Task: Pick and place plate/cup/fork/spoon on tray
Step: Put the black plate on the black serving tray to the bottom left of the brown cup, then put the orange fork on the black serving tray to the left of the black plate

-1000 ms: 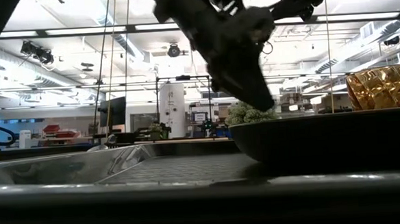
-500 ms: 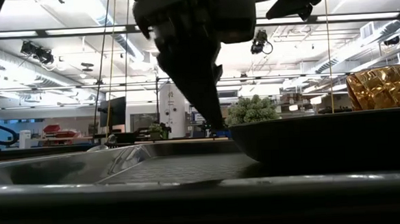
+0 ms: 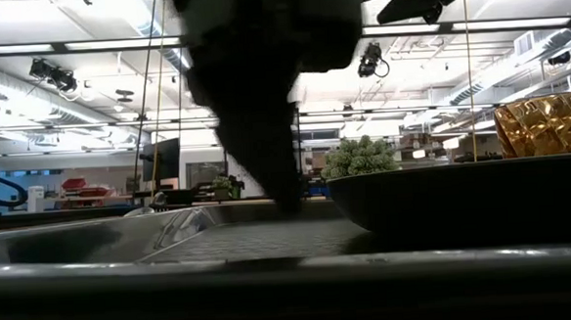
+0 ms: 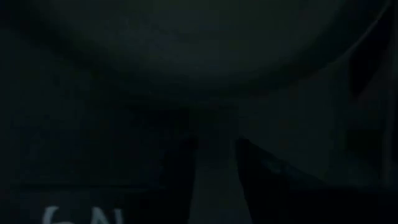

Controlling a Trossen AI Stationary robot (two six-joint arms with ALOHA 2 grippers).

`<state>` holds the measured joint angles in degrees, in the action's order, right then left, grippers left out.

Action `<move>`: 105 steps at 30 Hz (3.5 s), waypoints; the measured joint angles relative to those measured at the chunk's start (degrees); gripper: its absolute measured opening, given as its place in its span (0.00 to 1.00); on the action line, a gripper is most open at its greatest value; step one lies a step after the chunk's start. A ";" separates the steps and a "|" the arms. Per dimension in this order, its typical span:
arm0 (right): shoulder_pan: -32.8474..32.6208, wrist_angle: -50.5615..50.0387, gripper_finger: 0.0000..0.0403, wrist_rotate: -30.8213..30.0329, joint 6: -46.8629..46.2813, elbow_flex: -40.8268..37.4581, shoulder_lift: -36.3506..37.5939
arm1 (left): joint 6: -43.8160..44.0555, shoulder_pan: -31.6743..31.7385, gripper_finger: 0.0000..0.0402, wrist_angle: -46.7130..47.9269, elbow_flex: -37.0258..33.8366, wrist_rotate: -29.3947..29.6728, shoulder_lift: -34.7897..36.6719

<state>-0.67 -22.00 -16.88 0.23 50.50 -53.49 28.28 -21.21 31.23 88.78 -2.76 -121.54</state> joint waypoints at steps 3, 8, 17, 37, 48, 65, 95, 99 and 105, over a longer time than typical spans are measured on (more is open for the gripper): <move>-0.02 -0.17 0.02 0.64 0.00 -0.02 0.00 | 1.17 -0.18 0.31 -0.42 -0.11 1.01 -1.20; -0.33 -0.51 0.02 1.93 0.01 -0.03 0.00 | 1.07 -0.10 0.31 -4.76 -0.05 4.52 -2.72; -0.48 -0.64 0.02 2.01 0.00 -0.04 0.04 | 0.59 0.04 0.31 -10.16 -0.05 7.63 -3.08; -0.50 0.38 0.02 2.03 0.00 -0.04 0.04 | -3.38 0.81 0.31 -11.21 -0.03 9.57 -2.84; -0.50 -0.36 0.02 2.03 -0.68 -0.02 0.04 | -1.37 0.81 0.31 2.59 0.02 16.58 1.97; -0.50 5.58 0.02 1.74 -1.28 -4.25 0.01 | 7.15 0.14 0.31 27.81 0.02 28.74 4.06; -0.28 9.97 0.02 0.21 2.97 -4.44 -0.13 | 21.32 -3.21 0.29 47.62 -18.91 58.85 18.62; -0.28 9.96 0.02 0.22 3.34 -4.44 -0.43 | 21.61 -1.94 0.23 37.26 -27.20 55.25 27.20; -0.28 10.87 0.02 0.26 5.90 -4.44 -1.90 | 23.84 -0.28 0.15 23.23 -34.77 48.71 37.04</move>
<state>-0.95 -11.14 -16.62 6.13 46.06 -55.40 52.12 -21.49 54.46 54.01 45.95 -84.50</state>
